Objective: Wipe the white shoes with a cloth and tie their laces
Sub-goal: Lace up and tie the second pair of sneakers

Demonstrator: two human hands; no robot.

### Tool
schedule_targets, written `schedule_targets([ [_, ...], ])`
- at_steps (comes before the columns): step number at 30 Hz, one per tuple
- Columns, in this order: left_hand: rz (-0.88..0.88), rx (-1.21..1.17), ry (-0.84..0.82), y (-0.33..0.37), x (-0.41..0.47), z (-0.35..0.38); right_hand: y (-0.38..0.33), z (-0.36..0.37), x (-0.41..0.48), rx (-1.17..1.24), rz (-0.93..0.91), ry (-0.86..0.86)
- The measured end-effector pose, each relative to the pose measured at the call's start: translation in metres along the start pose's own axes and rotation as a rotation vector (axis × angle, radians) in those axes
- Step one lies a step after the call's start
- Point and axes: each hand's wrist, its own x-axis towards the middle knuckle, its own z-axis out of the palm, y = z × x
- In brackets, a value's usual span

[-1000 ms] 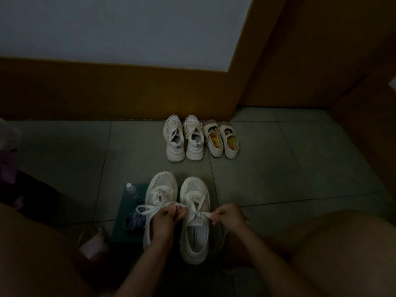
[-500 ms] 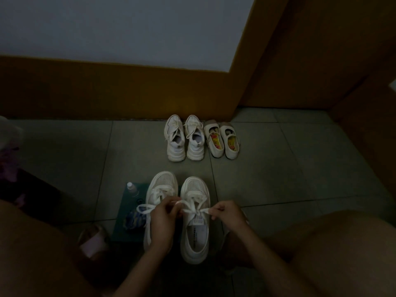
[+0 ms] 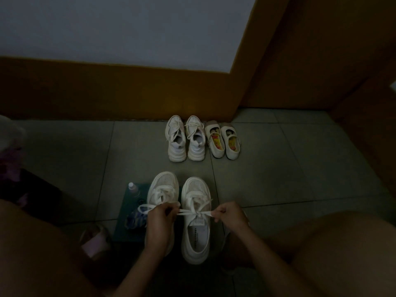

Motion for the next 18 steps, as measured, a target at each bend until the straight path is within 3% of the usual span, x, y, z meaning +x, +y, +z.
schedule_targets([
  [6, 0.049, 0.05, 0.006, 0.002, 0.001, -0.004, -0.008, 0.001, -0.003, 0.187, -0.006, -0.015],
  [12, 0.069, 0.381, 0.246, -0.005, 0.014, -0.011, -0.033, 0.034, -0.011, 0.39, 0.136, 0.016],
  [18, -0.189, 0.416, 0.061, -0.017, 0.032, -0.001, -0.05, 0.062, -0.003, 0.341, 0.247, 0.116],
])
